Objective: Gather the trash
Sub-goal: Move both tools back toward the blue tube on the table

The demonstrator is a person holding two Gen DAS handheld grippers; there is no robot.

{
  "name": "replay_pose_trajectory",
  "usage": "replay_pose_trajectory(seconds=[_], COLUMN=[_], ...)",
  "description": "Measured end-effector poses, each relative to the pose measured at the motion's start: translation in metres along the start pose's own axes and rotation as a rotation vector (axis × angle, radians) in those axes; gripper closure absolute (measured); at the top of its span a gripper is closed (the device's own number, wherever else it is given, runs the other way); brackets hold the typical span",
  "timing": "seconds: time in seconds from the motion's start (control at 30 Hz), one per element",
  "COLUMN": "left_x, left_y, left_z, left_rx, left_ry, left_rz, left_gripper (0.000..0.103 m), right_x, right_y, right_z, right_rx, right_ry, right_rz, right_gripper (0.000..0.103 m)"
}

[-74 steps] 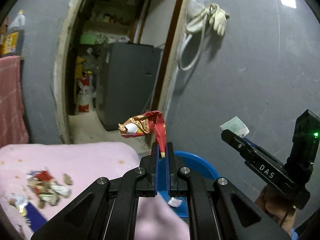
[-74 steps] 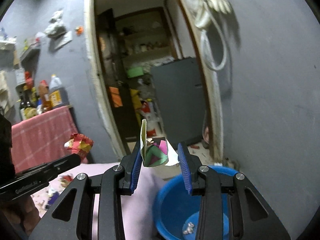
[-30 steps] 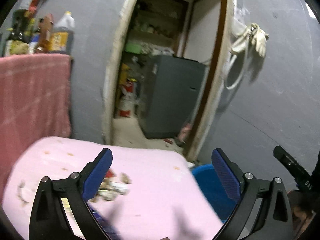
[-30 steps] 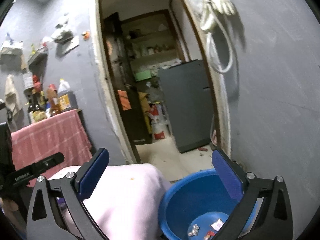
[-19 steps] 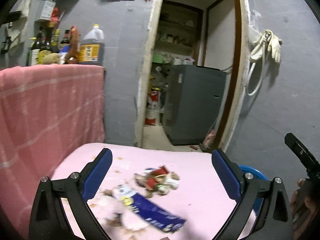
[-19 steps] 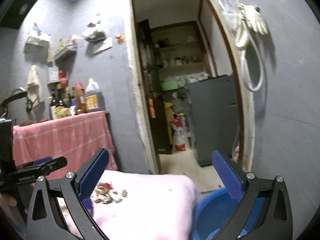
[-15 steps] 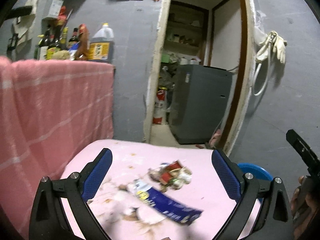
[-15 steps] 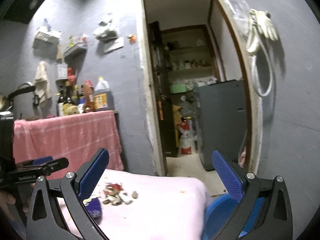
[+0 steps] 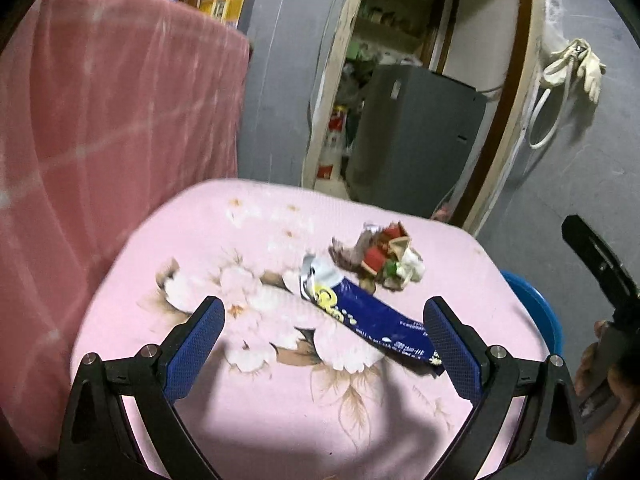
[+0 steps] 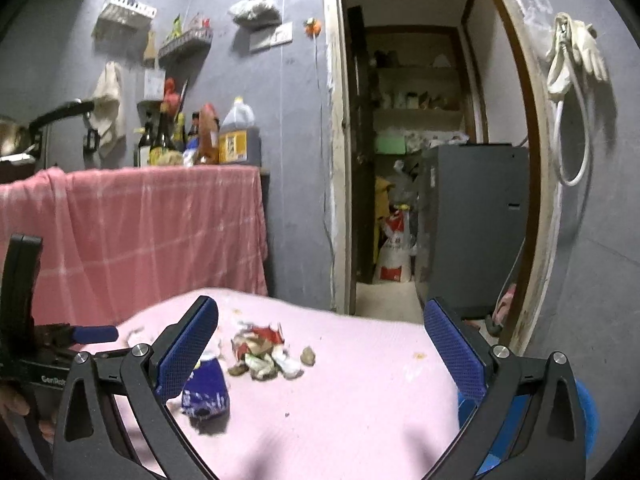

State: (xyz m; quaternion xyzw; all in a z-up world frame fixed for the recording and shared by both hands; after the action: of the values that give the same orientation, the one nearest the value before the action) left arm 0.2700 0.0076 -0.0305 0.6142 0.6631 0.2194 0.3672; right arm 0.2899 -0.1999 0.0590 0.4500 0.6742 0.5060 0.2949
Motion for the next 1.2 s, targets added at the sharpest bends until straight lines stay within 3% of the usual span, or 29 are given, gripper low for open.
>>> replay_pose_trajectory(seconds=[0.2,0.5,0.8,1.2], left_x=[-0.005,-0.048,-0.069,-0.042], left_y=[-0.002,-0.001,-0.002,-0.005], left_z=[0.011,0.005,0.036,0.059], left_rx=[0.06,0.042,0.101,0.237], left_ry=[-0.034,-0.116,0.031,0.073], left_rz=[-0.021,0.033,0.096,0.043], left_gripper=[0.006,0.006,0.006,0.011], right_x=[-0.018,-0.059,-0.071,-0.064], right_y=[-0.012,-0.018,-0.018,-0.023], right_z=[0.01,0.004,0.002,0.015], right_rx=[0.046,0.069,0.082,0.142], right_ry=[-0.035,-0.094,-0.091,-0.056], right_rz=[0.029,0.113,0.145,0.151], right_gripper=[0.0,0.0,0.0,0.0])
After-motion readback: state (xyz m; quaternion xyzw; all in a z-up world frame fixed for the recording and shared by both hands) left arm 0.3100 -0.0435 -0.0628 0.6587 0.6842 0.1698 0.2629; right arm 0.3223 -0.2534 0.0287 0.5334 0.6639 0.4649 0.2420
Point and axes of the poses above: each gripper's, at about its wrist camera, not at the fingertips, and z roughly the way its jaws point, x to its left, y to its top, the point moved 6 cm from there along z, roughly the way its jaws point, and after that the axes turned 5 degrees about x, right-handed, at the moved point
